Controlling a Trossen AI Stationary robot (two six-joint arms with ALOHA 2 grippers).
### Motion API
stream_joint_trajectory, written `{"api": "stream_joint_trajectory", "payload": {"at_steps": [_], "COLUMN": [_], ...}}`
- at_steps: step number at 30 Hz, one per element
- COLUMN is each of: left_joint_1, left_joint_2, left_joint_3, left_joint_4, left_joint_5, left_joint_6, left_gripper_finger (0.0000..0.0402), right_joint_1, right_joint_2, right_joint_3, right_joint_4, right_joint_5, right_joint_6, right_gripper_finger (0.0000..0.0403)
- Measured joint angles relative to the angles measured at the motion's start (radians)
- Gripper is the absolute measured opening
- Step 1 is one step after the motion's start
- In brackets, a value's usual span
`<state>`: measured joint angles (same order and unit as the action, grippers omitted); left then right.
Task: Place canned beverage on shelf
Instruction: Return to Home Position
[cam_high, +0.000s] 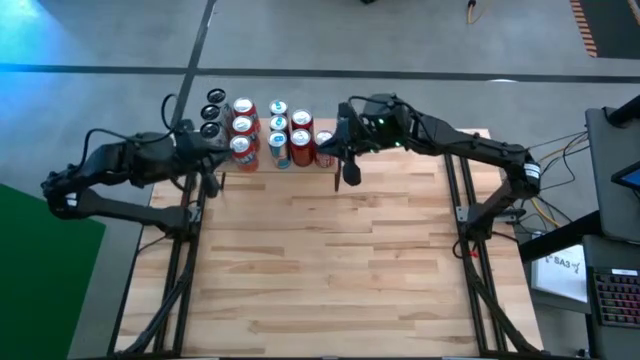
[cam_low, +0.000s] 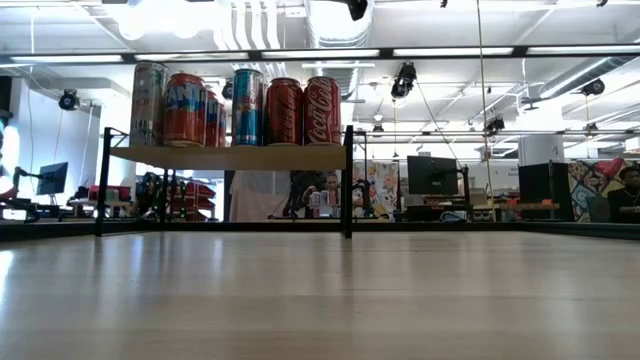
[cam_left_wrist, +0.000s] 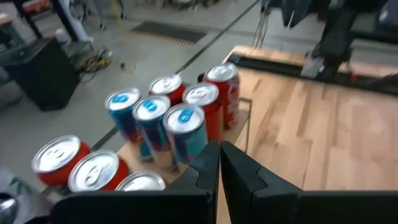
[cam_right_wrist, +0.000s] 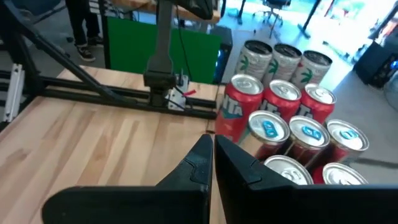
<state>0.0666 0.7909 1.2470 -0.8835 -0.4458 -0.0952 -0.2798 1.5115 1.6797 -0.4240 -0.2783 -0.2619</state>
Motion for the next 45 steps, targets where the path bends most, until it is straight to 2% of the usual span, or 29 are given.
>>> {"api": "stream_joint_trajectory", "payload": {"at_steps": [10,16,24,37,45], "left_joint_1": [-0.089,-0.131,-0.147,-0.147,-0.147], "left_joint_2": [-0.136,-0.206,-0.345,-0.612,-0.743], "left_joint_3": [-0.156,-0.242,-0.326,-0.508,-0.608], "left_joint_4": [0.182,0.234,0.307,0.512,0.575], "left_joint_5": [0.011,0.012,0.079,0.270,0.281], "left_joint_6": [0.007,0.039,0.061,0.065,0.038], "left_gripper_finger": [0.0000,0.0000,0.0000,0.0000,0.0000], "right_joint_1": [0.031,0.031,0.031,0.043,0.083], "right_joint_2": [-0.194,-0.287,-0.363,-0.531,-0.616], "right_joint_3": [-0.333,-0.497,-0.641,-0.871,-0.931], "right_joint_4": [0.241,0.357,0.457,0.580,0.587], "right_joint_5": [0.002,0.002,-0.017,-0.018,-0.020], "right_joint_6": [0.070,0.095,0.095,0.160,0.186], "right_gripper_finger": [0.0009,0.0009,0.0009,0.0009,0.0009]}}
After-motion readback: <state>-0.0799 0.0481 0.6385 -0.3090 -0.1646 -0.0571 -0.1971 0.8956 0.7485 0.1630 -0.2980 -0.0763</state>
